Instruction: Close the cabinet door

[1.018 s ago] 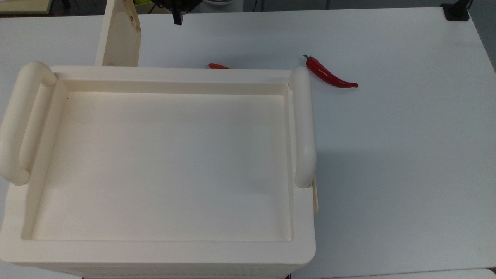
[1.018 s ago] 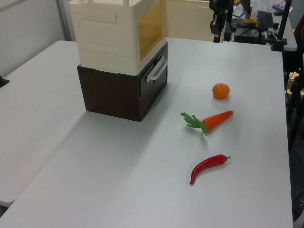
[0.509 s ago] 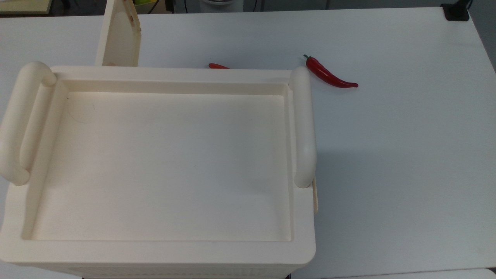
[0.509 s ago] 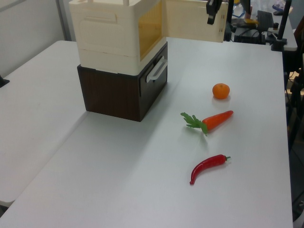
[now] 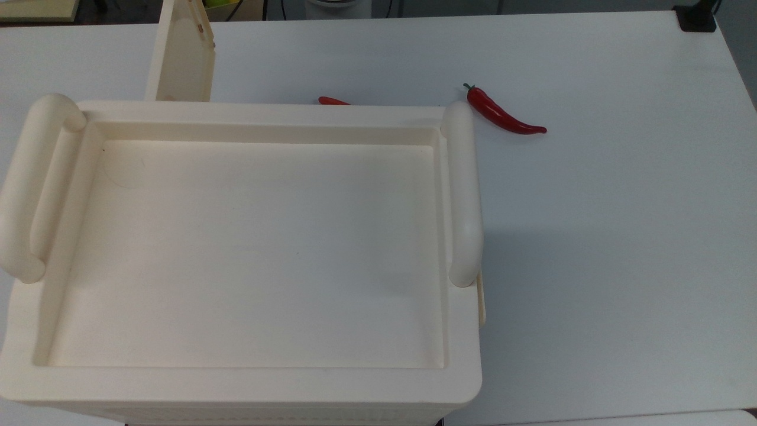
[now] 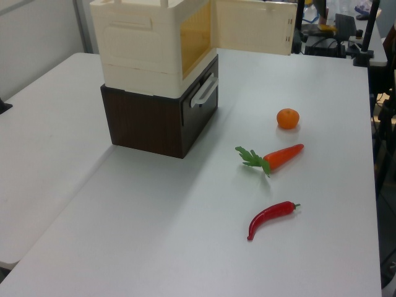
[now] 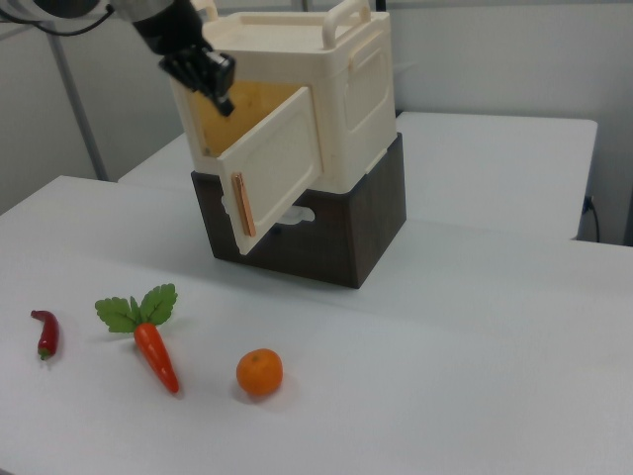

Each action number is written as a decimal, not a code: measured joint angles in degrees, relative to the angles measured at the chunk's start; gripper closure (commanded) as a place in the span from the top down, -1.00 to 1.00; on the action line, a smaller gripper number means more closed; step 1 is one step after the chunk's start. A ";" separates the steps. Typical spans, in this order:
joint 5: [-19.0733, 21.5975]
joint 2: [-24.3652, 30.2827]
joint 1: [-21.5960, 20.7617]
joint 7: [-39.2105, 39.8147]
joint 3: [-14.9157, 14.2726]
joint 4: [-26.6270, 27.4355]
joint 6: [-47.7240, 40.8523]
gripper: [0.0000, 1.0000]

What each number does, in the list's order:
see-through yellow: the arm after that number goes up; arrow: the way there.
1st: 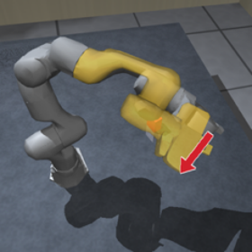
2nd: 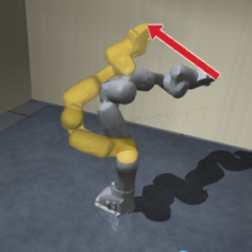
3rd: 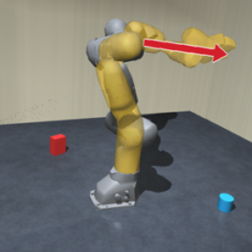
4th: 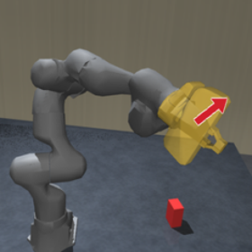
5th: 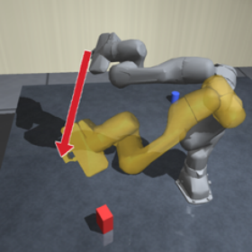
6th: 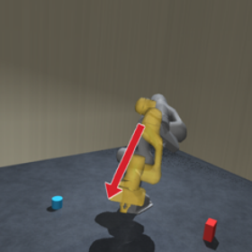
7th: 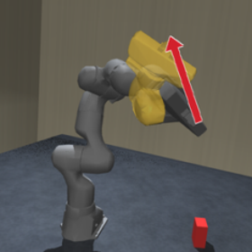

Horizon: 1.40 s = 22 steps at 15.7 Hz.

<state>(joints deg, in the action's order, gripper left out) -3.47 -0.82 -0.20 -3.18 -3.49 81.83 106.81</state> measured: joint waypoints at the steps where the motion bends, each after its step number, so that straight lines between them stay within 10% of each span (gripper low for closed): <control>1: 0.00 -0.12 1.18 0.00 -0.05 0.00 1.76 -1.00; 22: 0.04 -6.39 10.35 0.07 -0.14 1.11 4.34 -1.00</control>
<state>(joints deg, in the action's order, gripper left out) -3.42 -7.21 10.15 -3.10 -3.63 82.95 111.15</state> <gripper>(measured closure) 0.991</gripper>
